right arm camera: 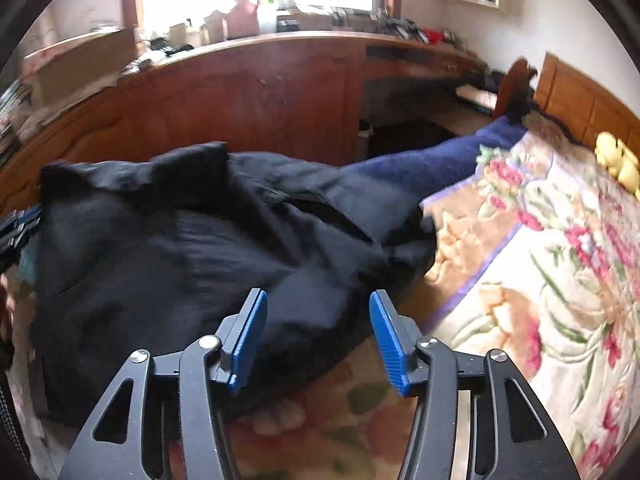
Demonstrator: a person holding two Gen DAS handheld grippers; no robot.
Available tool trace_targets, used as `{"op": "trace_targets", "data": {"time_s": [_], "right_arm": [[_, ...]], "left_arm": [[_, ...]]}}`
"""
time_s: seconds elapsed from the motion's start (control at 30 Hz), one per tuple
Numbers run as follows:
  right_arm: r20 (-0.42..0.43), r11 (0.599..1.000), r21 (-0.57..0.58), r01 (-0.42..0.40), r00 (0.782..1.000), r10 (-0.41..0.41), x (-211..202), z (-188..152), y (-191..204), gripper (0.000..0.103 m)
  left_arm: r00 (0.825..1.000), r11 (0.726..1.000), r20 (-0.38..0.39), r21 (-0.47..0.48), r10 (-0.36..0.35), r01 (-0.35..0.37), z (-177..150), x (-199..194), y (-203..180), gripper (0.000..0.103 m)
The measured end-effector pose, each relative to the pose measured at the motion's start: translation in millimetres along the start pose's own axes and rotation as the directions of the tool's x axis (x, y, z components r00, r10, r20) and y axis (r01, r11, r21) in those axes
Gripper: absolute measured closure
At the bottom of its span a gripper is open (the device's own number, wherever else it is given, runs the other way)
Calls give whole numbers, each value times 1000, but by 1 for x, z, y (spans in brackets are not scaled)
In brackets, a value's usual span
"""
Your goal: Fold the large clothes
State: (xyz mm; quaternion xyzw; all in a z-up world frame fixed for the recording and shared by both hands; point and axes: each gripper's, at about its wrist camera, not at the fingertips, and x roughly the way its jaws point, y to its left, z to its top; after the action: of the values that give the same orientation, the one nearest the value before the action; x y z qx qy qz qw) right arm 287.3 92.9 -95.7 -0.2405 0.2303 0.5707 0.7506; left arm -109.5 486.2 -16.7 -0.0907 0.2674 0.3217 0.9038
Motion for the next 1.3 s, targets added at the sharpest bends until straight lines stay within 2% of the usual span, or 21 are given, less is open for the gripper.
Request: {"op": "trace_targets", "data": {"time_s": [0.07,0.17,0.23,0.4,0.53,0.73,1.07,1.3], "right_arm": [[19,1000,-2,-7,1000,7,-16,-8,0,44],[56,1000,0,-14,998,14,-38,-21,-4,41],[76,1000,4,-14,997,14,-63,-35,4,39],[136,1000,14,4,991,-6,-109,-67,-5,33],[178,999,37,20,984,-27,-151,-90,-6,27],[213,992,89,89,971,-107,-180,-131,-25,21],[214,948,222,226,938,-274,-236,-202,-44,19],[207,899,318,300,904,-374,-279,-251,-47,19]], "left_arm": [[1000,1000,29,15,-2,1,8,-16,-6,72],[998,999,53,30,-30,29,22,-33,-18,69],[997,998,62,52,-50,47,29,-42,-33,68],[991,991,88,96,-98,89,39,-59,-72,68],[982,979,79,123,-170,160,41,-67,-113,68],[964,956,55,159,-258,247,34,-74,-177,68],[943,915,28,253,-331,313,7,-87,-281,68],[910,864,-24,305,-413,400,-21,-104,-347,68]]}}
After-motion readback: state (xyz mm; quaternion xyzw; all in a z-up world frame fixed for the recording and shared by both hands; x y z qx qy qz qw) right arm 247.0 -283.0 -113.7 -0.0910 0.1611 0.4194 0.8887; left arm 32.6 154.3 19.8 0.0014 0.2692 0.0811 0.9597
